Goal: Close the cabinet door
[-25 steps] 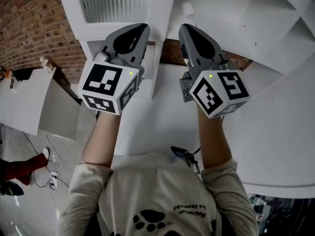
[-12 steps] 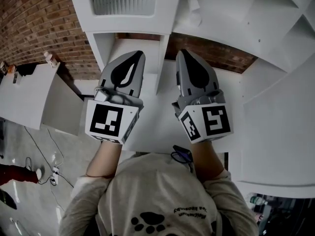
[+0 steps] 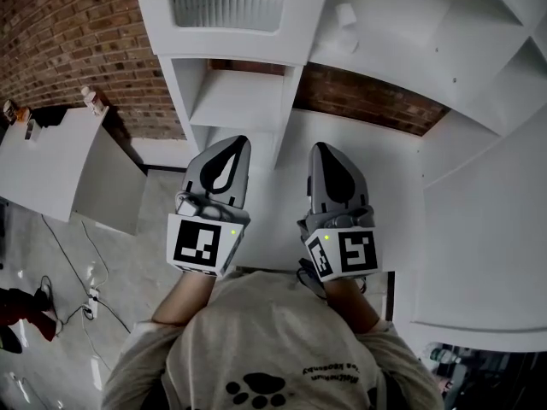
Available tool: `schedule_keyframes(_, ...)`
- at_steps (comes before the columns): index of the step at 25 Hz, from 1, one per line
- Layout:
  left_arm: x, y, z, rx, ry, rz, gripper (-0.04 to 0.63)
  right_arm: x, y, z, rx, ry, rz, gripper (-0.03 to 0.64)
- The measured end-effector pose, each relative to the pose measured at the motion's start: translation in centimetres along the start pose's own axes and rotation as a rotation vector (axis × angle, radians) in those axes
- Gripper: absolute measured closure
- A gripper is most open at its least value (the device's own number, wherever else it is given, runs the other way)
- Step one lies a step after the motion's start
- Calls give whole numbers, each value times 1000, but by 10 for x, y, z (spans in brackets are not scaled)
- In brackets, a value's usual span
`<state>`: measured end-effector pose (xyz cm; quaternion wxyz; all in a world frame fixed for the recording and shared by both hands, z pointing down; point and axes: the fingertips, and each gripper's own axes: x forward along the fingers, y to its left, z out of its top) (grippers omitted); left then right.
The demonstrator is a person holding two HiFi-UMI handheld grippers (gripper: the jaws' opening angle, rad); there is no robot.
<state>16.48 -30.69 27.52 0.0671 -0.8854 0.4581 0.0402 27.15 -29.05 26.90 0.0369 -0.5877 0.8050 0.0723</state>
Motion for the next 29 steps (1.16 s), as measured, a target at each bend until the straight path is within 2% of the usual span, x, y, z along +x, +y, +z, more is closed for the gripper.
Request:
schedule_keyframes(7,-15,-9,-13,-24,19,0,588,-16,22,-16,-21,16,1,607)
schedule_keyframes(29,-13,-31,-9,-21,11,3,588,-21,15,-12,-21,4,58,607)
